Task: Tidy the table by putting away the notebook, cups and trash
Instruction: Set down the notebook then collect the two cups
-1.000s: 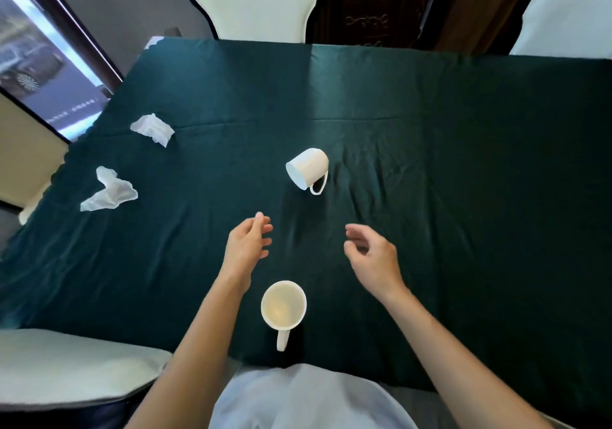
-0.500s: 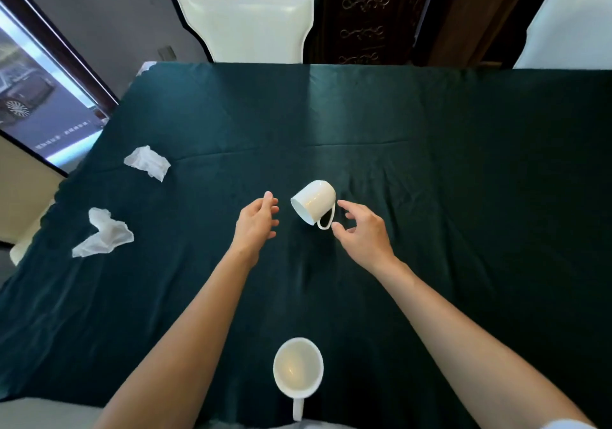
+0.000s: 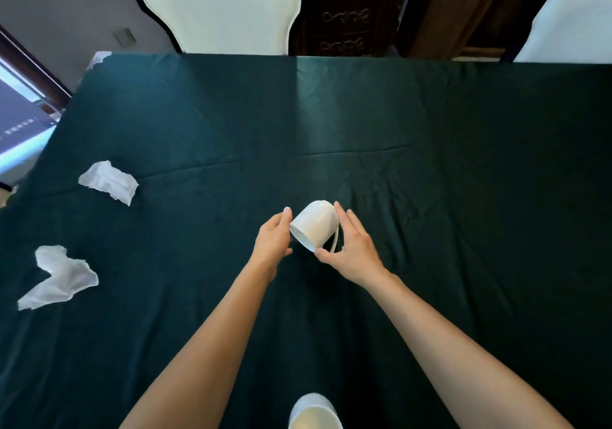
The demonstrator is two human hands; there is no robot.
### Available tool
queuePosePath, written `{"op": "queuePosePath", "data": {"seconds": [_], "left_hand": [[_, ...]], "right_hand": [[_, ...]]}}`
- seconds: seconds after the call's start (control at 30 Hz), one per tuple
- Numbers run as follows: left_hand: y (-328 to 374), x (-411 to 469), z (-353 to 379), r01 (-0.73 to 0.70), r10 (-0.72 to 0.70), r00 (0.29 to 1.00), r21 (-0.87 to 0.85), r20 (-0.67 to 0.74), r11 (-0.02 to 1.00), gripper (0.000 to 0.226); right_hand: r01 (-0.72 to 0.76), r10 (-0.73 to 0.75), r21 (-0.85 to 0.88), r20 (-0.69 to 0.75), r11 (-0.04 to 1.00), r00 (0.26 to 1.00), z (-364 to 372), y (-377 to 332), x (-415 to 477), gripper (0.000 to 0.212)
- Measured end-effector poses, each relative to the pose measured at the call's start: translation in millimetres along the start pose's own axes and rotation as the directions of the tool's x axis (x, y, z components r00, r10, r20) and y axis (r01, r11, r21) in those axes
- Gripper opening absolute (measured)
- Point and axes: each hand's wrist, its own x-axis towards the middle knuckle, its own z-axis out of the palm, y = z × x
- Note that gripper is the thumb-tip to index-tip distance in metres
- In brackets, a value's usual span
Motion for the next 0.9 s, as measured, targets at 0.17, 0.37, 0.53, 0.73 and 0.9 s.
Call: {"op": "queuePosePath", "data": {"seconds": [0.17,0.37,0.53,0.73,0.9], "left_hand": [[-4.9,18.8,4.9,0.044,-0.043,0.999,-0.068,0.018,0.997,0.034],[-9.4,24.6,5.5,0.057,-0.057,0.998,-0.048,0.008,0.997,0.037],[-4.9,17.8,3.4,0.046,-0.047,0.999,-0.055,-0.007,0.997,0.030],[0.7,-13.8,3.7,0.017,-0.021,1.000,-0.186,-0.020,0.982,0.027],[7.9,-57.3,16.9,-0.078,0.070,0.997,-0.334,-0.037,0.939,0.026]], "right_hand": [[0.014,-0.010,0.055,-0.077,0.998,0.997,11.2,-1.3,7.6,0.102],[0.001,0.009,0.096,-0.104,0.995,0.995,12.8,-4.3,12.4,0.103],[-0.041,0.060,0.141,-0.130,0.989,0.990,12.1,-6.7,9.3,0.103],[-0.038,0.083,0.248,-0.174,0.968,0.981,-3.7,-8.6,-14.2,0.097],[-0.002,0.094,0.403,-0.210,0.915,0.973,-30.7,-10.6,-45.3,0.091]]}}
